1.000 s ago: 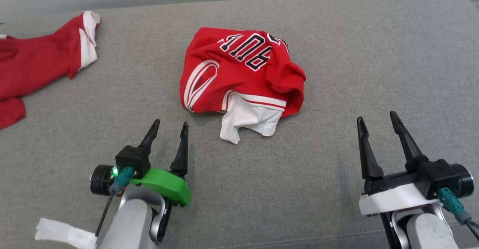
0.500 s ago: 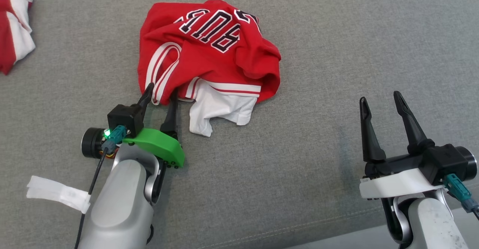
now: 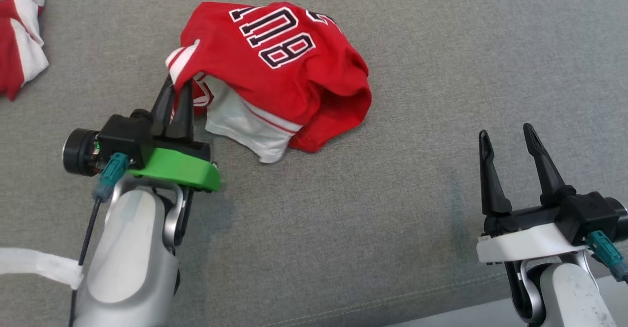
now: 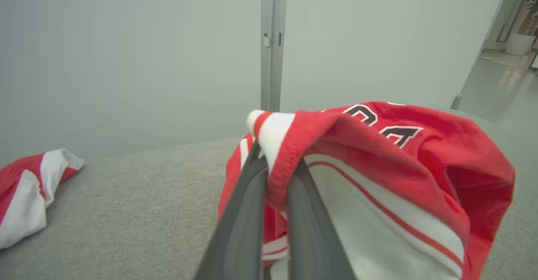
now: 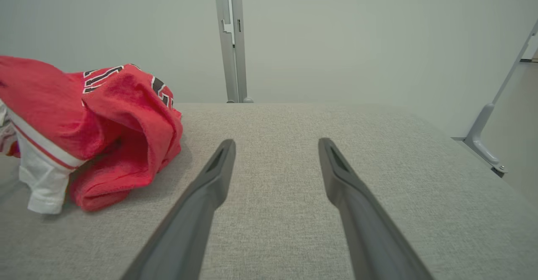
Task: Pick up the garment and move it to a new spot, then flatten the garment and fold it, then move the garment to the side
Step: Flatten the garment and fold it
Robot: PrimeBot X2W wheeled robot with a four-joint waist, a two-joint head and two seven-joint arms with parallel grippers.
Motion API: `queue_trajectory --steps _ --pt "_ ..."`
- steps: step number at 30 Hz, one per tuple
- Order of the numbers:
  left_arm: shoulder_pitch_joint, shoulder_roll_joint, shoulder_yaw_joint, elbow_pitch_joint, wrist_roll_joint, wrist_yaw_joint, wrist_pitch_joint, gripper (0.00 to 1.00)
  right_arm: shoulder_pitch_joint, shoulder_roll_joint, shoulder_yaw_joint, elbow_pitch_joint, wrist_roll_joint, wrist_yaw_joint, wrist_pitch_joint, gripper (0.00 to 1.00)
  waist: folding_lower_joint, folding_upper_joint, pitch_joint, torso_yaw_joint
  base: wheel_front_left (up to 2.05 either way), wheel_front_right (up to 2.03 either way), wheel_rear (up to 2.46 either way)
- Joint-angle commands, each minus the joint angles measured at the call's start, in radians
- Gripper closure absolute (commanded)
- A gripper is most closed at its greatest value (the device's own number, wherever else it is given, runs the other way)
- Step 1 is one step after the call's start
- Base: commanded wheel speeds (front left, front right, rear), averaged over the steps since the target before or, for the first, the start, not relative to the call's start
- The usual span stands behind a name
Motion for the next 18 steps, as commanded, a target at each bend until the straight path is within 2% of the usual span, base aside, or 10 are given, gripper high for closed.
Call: queue_trajectory --steps 1,9,18 --pt "0.025 0.016 0.01 -0.029 0.014 -0.004 -0.001 1.0 0.014 -0.003 0.0 0.002 -0.003 -0.001 -0.003 0.0 -0.0001 -0.0001 -0.023 0.025 0.0 0.0 0.0" --pt "0.165 0.086 0.06 -0.191 0.015 0.01 0.003 1.0 0.043 -0.003 0.004 0.011 -0.005 -0.001 -0.003 0.0 -0.0001 -0.0001 -0.085 0.064 0.0 0.0 0.0" --pt "0.347 0.167 0.138 -0.461 0.025 0.083 0.132 1.0 0.059 -0.003 0.007 0.009 -0.005 -0.001 -0.003 0.0 -0.0001 -0.0001 -0.107 0.078 0.0 0.0 0.0"
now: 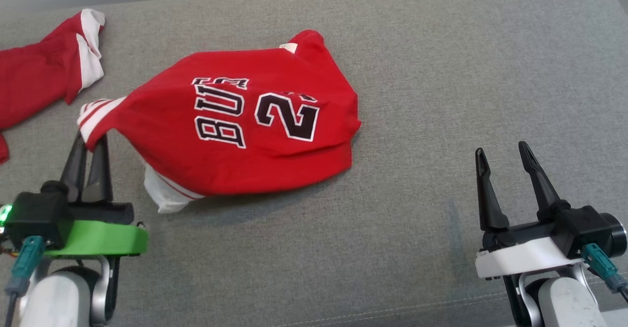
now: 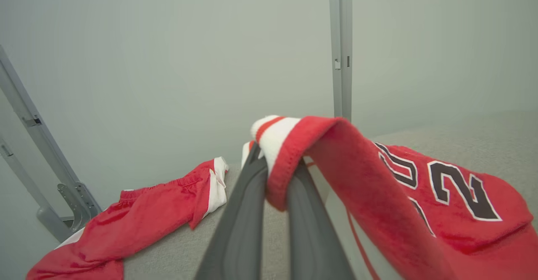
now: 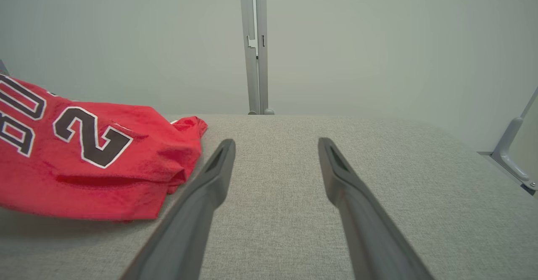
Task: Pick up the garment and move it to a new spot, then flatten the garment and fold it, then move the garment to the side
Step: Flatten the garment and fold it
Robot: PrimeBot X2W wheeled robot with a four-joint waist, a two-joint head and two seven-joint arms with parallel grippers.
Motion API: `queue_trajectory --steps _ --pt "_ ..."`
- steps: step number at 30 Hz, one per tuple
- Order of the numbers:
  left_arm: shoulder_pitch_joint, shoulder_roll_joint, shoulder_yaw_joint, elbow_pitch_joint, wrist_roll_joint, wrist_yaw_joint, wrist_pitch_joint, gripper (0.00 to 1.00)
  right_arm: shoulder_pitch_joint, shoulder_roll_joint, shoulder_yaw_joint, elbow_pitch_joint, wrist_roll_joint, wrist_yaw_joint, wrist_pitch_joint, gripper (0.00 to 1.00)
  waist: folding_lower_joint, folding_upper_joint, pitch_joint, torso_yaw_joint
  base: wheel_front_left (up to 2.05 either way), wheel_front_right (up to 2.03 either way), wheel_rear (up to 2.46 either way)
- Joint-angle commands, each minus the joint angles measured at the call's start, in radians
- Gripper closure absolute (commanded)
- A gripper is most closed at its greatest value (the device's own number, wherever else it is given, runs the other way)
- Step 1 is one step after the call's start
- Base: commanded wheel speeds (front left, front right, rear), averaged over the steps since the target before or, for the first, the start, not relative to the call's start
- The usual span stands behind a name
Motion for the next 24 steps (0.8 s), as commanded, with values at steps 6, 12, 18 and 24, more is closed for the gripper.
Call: queue_trajectory --steps 6,12,18,24 --pt "0.055 0.035 0.086 -0.015 -0.041 0.04 0.061 1.0 -0.009 -0.003 0.008 0.001 0.002 -0.001 -0.003 0.0 0.0 0.0 0.015 -0.005 0.0 0.0 0.0" --pt "-0.012 0.054 0.143 0.185 -0.077 0.057 0.033 1.0 -0.027 -0.003 0.018 0.007 0.003 -0.001 -0.003 0.0 0.0 0.0 0.036 -0.028 0.0 0.0 0.0" --pt "-0.079 0.048 0.161 0.412 -0.097 0.065 -0.034 0.0 -0.035 -0.003 0.018 0.014 -0.003 -0.001 -0.003 0.0 0.0 0.0 0.042 -0.041 0.0 0.0 0.0" --pt "-0.08 0.038 0.163 0.489 -0.11 0.066 -0.075 0.0 -0.029 -0.003 0.014 0.025 -0.011 -0.001 -0.003 0.0 0.0 0.0 0.028 -0.022 0.0 0.0 0.0"
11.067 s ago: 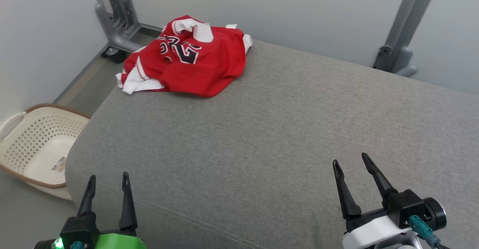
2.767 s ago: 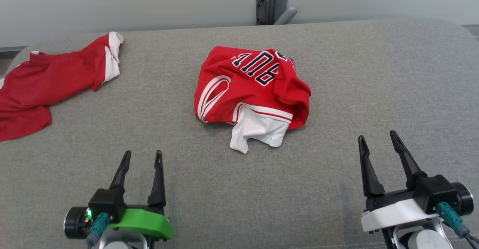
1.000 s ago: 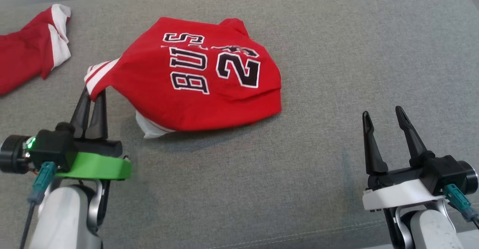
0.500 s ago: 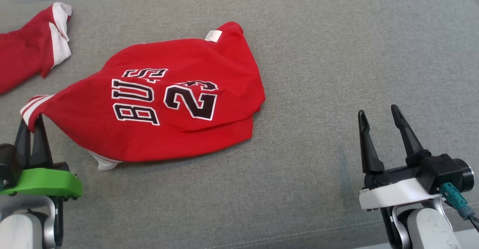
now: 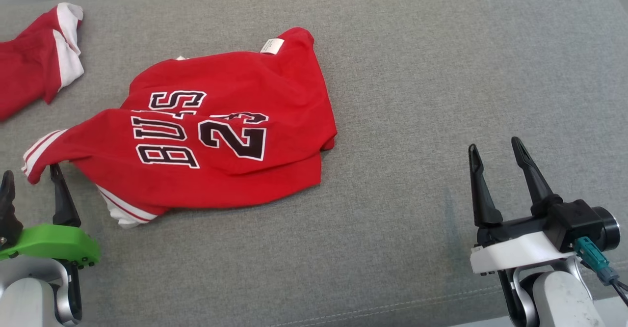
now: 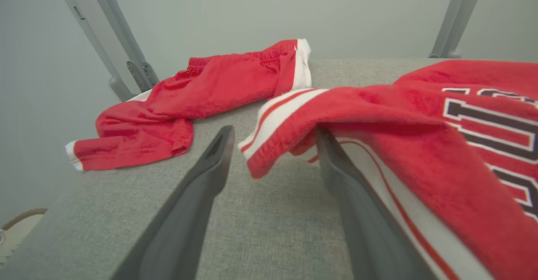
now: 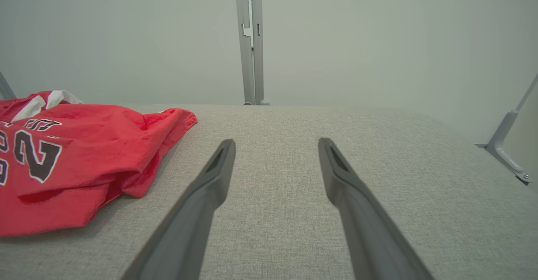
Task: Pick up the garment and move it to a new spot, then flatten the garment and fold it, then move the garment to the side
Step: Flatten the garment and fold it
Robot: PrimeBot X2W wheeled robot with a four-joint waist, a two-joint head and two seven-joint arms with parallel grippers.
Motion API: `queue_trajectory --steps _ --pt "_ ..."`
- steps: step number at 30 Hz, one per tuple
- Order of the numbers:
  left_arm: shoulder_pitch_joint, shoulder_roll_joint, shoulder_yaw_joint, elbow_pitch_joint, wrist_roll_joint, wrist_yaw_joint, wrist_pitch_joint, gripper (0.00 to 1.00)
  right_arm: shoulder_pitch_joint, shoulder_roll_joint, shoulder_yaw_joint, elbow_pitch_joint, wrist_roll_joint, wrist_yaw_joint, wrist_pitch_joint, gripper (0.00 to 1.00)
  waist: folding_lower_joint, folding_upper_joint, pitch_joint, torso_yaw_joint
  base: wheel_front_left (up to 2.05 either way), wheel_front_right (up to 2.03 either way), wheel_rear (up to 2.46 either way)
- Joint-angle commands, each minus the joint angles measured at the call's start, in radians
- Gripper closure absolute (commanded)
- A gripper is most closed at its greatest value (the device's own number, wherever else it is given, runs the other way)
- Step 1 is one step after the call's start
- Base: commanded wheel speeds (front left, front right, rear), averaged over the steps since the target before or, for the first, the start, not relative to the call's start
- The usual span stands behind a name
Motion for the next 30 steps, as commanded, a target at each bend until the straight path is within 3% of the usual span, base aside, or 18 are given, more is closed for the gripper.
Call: queue_trajectory --steps 1,8,14,20,30 --pt "0.002 0.0 0.004 0.004 -0.008 0.005 -0.009 0.0 0.0 -0.003 -0.001 0.003 -0.007 -0.001 -0.003 0.0 0.0 0.0 -0.01 0.013 0.0 0.0 0.0" --pt "0.057 -0.041 0.001 -0.02 -0.01 -0.002 -0.047 0.0 -0.002 -0.003 0.023 0.019 -0.015 -0.001 -0.003 0.0 0.0 0.0 -0.042 0.08 0.0 0.0 0.0" --pt "0.114 -0.139 -0.042 -0.146 0.035 -0.014 -0.053 0.0 -0.05 -0.004 0.082 0.096 -0.047 -0.001 -0.003 0.0 0.0 0.0 -0.067 0.161 0.0 0.0 0.0" --pt "0.165 -0.205 -0.109 -0.243 0.05 -0.031 -0.053 0.0 -0.15 -0.004 0.128 0.272 -0.071 -0.001 -0.003 0.0 0.0 0.0 -0.073 0.242 0.0 0.0 0.0" --pt "0.182 -0.216 -0.233 -0.312 0.016 -0.021 -0.053 0.0 -0.318 -0.009 0.087 0.632 -0.11 -0.001 -0.003 0.0 0.0 0.0 -0.053 0.383 0.0 0.0 0.0"
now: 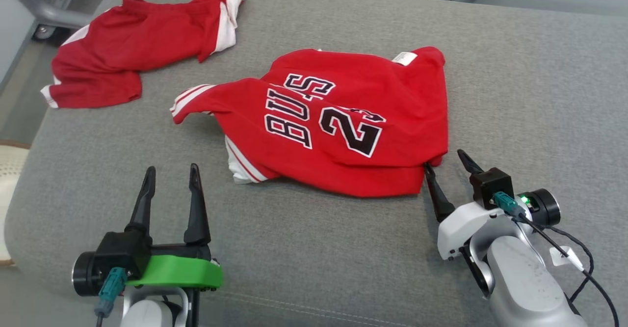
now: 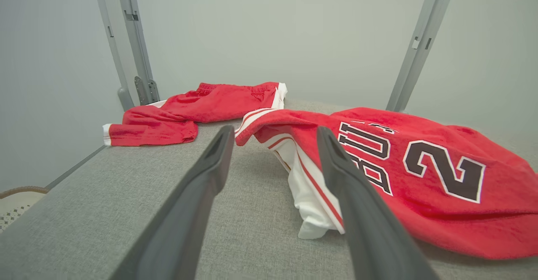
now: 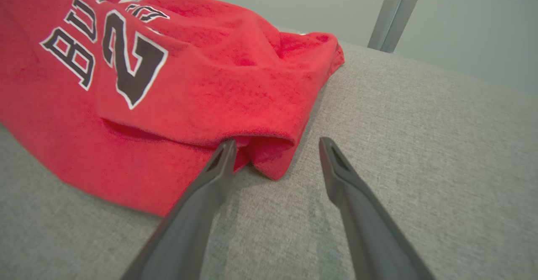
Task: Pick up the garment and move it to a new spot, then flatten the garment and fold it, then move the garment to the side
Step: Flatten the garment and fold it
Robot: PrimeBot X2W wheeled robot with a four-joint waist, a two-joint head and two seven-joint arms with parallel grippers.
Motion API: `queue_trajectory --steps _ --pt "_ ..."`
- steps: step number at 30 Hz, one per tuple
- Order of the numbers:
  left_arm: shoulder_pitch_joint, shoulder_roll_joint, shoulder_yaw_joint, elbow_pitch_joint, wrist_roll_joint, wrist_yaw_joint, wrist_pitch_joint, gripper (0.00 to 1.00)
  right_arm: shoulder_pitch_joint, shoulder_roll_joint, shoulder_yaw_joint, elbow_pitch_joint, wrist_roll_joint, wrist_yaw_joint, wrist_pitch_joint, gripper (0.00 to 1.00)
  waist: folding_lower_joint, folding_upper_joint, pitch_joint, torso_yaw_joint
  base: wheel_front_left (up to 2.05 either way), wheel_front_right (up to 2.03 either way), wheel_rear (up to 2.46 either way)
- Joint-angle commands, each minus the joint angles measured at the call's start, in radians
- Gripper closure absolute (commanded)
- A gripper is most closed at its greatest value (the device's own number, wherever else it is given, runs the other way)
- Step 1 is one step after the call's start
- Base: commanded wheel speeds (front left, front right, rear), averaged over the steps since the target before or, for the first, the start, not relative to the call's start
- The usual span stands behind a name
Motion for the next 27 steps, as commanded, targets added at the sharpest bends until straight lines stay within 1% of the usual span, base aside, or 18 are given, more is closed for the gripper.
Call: queue_trajectory --steps 1,4,8,9,10,11,12,13,16,20,27 --pt "0.013 0.0 -0.011 -0.005 -0.007 0.009 -0.003 0.0 -0.02 -0.007 -0.014 0.035 -0.006 -0.001 -0.003 0.0 0.0 0.0 0.01 0.068 0.0 0.0 0.0" --pt "0.015 0.0 -0.045 -0.01 -0.024 0.02 -0.002 0.0 -0.05 -0.011 -0.046 0.113 -0.003 -0.001 -0.003 0.0 0.0 0.0 0.018 0.1 0.0 0.0 0.0" --pt "0.018 0.0 -0.069 -0.011 -0.037 0.032 -0.002 0.0 -0.085 -0.013 -0.075 0.187 0.021 -0.001 -0.003 0.0 0.0 0.0 0.029 0.127 0.0 0.0 0.0" --pt "0.016 0.0 -0.076 -0.011 -0.041 0.036 -0.002 0.0 -0.1 -0.018 -0.081 0.208 0.027 -0.001 -0.003 0.51 0.0 0.0 0.033 0.135 0.0 0.0 0.0" --pt "0.016 0.0 -0.076 -0.011 -0.041 0.036 -0.002 0.0 -0.1 -0.018 -0.081 0.208 0.027 -0.001 -0.003 0.51 0.0 0.0 0.033 0.135 0.0 0.0 0.0" --pt "0.015 0.0 -0.078 -0.011 -0.042 0.037 -0.002 0.0 -0.107 -0.022 -0.083 0.213 0.03 -0.001 -0.003 0.59 0.0 0.0 0.035 0.136 0.0 0.0 0.0" --pt "0.014 0.0 -0.08 -0.011 -0.044 0.039 -0.002 0.0 -0.114 -0.025 -0.085 0.21 0.034 -0.001 -0.003 0.77 0.0 0.0 0.036 0.137 0.0 0.0 0.0" --pt "0.014 0.0 -0.081 -0.01 -0.044 0.041 -0.002 0.0 -0.119 -0.029 -0.088 0.203 0.038 -0.001 -0.003 1.0 0.0 0.0 0.038 0.137 0.0 0.0 0.0" --pt "0.016 0.0 -0.08 -0.009 -0.04 0.045 -0.002 0.0 -0.13 -0.041 -0.107 0.153 0.055 -0.001 -0.003 1.0 0.0 0.0 0.038 0.132 0.0 0.0 0.0" --pt "0.022 0.0 -0.076 -0.008 -0.035 0.043 -0.002 0.0 -0.107 -0.054 -0.134 0.052 0.068 -0.001 -0.003 1.0 0.0 0.0 0.033 0.107 0.0 0.0 0.0" --pt "0.027 0.0 -0.075 -0.009 -0.036 0.038 -0.002 0.0 -0.059 -0.092 -0.2 -0.112 0.044 -0.001 -0.003 1.0 0.0 0.0 0.023 0.055 0.0 0.0 0.0"
